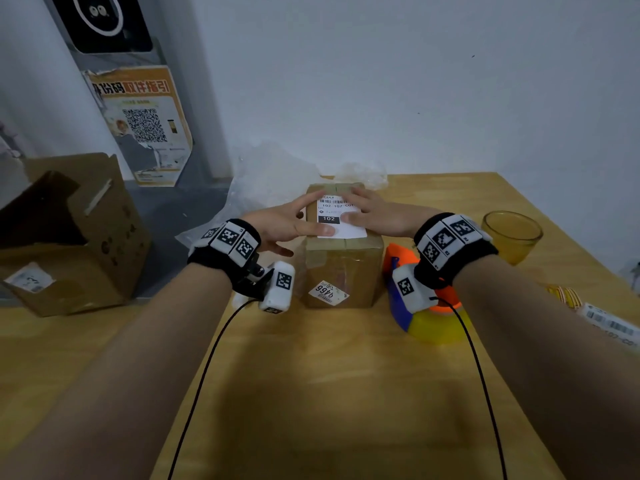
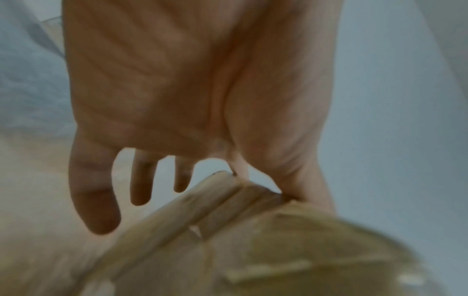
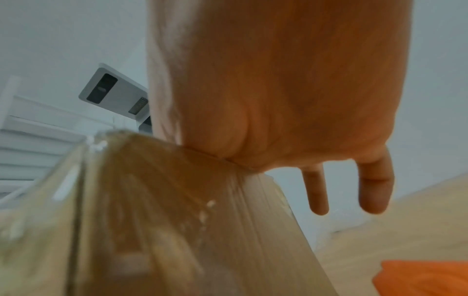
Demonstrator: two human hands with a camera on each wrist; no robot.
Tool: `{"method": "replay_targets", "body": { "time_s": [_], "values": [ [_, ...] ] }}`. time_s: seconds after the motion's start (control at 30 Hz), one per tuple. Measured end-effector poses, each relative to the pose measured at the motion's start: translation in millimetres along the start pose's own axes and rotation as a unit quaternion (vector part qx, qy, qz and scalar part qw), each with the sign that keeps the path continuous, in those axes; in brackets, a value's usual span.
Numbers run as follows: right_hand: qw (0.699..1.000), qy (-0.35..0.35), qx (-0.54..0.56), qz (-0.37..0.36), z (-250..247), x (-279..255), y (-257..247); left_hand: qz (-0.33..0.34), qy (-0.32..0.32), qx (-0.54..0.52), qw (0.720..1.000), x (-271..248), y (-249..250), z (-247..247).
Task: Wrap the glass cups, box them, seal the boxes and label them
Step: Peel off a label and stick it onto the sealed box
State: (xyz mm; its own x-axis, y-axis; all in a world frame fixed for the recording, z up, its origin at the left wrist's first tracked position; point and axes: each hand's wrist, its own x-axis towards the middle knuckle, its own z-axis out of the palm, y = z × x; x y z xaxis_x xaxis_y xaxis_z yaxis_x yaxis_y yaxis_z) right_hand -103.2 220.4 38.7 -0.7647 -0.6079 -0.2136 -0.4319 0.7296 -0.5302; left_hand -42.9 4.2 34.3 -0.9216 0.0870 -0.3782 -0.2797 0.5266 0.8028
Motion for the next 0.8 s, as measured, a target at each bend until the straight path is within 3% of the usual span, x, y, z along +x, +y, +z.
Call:
{"method": "replay_targets", "body": {
  "time_s": [0.2, 0.3, 0.37, 0.5, 0.67, 0.8],
  "values": [
    [0.999, 0.005, 0.041, 0.031, 7.4, -11.5, 2.6, 0.000, 0.111, -0.090, 0.990, -24.3, -9.2, 15.8],
    [0.991, 0.017, 0.131, 0.009, 19.2, -28.8, -0.4, 0.025, 0.157, -0.060, 0.985, -41.6, -2.9, 23.6],
    [0.992, 0.041, 0.123, 0.009, 25.1, -38.9, -2.8, 0.059, 0.184, -0.011, 0.981, -49.9, 5.0, 32.2],
    [0.995, 0.096, -0.005, 0.014, 20.9, -57.2, -21.2, 0.070, 0.180, 0.092, 0.977, -64.1, 19.6, 49.4],
    [0.990, 0.111, 0.081, 0.008, 24.5, -73.9, -47.2, -0.015, 0.141, 0.336, 0.931, -78.4, 31.3, 59.9],
    [0.979, 0.167, 0.114, 0.001, 32.7, -82.7, -52.2, -0.005, 0.133, 0.363, 0.922, -82.5, 25.2, 52.8]
  ]
}}
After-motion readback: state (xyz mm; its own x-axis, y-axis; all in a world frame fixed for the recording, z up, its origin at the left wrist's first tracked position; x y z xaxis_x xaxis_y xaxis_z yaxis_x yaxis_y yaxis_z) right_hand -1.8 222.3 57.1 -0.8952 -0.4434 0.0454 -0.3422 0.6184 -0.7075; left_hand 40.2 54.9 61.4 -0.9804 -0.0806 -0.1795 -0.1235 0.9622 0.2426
